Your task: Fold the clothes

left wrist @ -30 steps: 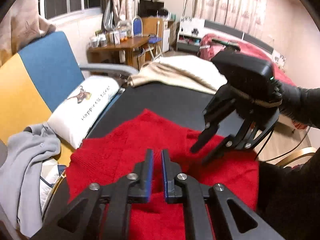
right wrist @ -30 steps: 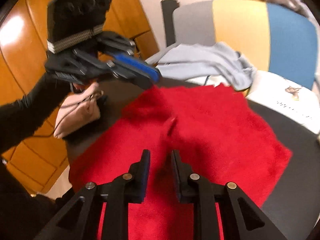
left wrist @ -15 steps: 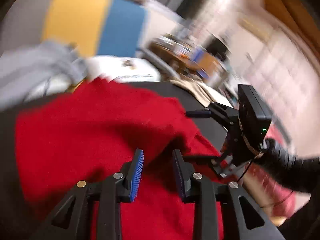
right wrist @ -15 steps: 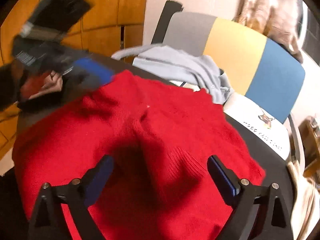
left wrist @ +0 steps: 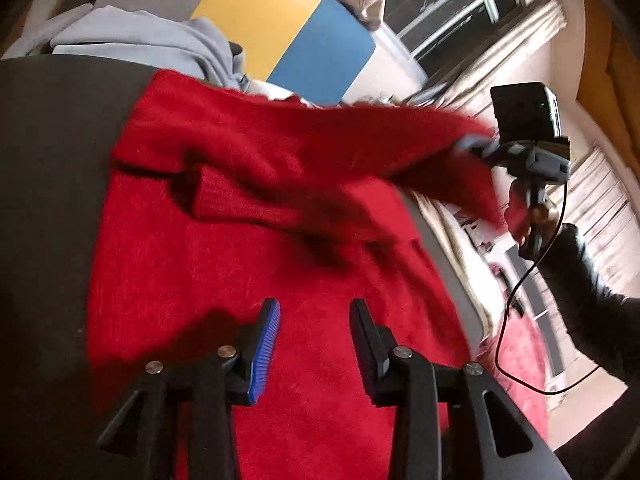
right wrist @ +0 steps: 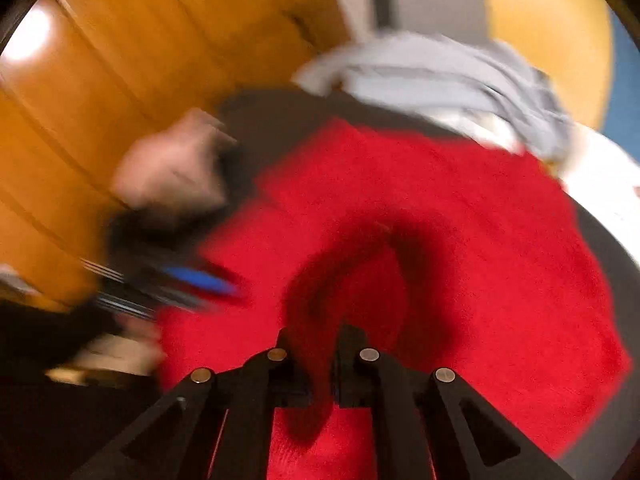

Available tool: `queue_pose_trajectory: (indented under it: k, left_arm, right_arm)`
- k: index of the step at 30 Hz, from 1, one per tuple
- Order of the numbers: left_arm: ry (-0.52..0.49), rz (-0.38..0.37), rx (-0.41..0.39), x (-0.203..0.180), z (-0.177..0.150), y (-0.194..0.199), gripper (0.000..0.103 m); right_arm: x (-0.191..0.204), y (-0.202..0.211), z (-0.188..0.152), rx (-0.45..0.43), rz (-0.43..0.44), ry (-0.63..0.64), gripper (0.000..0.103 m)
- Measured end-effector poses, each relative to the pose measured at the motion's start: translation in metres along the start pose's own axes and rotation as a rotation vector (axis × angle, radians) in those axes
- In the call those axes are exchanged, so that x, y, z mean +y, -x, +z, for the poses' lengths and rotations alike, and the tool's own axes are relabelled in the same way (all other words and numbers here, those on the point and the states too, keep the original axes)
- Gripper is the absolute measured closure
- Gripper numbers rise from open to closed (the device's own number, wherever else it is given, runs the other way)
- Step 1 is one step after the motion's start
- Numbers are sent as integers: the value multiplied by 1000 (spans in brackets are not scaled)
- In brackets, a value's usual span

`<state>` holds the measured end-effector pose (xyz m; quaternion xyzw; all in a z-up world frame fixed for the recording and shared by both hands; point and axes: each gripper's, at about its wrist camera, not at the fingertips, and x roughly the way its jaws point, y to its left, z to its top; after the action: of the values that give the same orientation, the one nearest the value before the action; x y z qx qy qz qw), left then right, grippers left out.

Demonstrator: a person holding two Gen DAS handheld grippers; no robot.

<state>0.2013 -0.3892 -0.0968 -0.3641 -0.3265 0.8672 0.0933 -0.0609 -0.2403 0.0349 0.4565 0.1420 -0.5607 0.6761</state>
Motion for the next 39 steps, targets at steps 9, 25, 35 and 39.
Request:
queue_pose_trajectory:
  k: [9,25,35,39]
  left_arm:
    - [99,-32,-60,11,29,-15,66]
    - [529,49,-267,102,54,-27,63]
    - [494,61,-309,99,67,-33,61]
    - [447,74,-316,97,68,-32,74]
  right_arm:
    - [-135,-9,-45,55,-133,-379,86]
    - [-87,19,-174,-391,6,-632,42]
    - [-69,-6,-184,-605,-75,-740,42]
    - [-79,-12,-174,-596,-129,-785,86]
